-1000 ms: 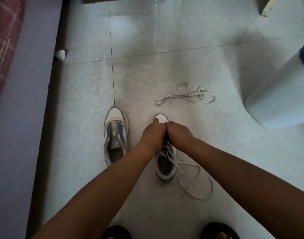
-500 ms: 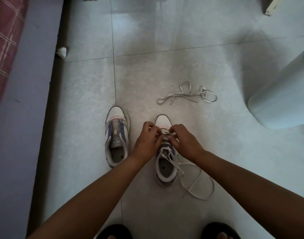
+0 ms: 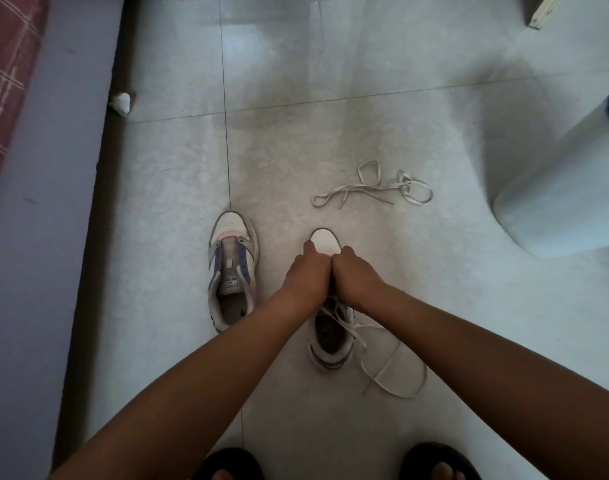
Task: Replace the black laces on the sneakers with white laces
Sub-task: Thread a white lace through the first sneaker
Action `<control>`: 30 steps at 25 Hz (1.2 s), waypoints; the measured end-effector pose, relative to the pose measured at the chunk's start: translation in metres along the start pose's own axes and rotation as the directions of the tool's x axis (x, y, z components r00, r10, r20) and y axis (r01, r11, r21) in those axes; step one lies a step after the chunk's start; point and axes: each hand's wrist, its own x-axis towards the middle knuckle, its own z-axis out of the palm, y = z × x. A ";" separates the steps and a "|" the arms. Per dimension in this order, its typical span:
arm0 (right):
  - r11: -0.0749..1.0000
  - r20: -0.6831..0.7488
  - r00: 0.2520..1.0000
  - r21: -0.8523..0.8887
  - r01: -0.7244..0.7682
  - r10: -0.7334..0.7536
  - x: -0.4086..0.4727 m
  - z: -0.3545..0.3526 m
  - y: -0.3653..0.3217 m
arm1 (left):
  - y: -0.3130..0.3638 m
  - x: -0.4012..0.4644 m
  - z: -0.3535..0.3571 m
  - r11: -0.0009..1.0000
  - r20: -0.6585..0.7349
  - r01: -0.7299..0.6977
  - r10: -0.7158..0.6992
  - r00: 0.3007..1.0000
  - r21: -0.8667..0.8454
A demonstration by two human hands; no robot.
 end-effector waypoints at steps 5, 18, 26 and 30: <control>0.980 -0.123 0.982 0.123 0.160 -0.145 -0.016 0.014 0.030 | -0.029 -0.018 0.014 0.950 -0.143 -0.062 0.018 0.990 -0.306; 0.891 -0.059 0.994 0.450 -0.053 0.089 -0.002 0.014 0.034 | -0.039 -0.004 0.017 0.826 -0.004 0.110 -0.134 0.991 -0.553; 0.855 -0.195 0.981 0.509 0.100 0.002 -0.025 0.020 0.032 | -0.040 -0.020 0.019 0.820 -0.208 -0.021 -0.120 0.971 -0.572; 0.908 -0.168 0.986 0.414 0.062 0.010 -0.030 0.020 0.021 | -0.031 -0.019 0.009 0.969 -0.067 -0.118 0.105 0.992 -0.216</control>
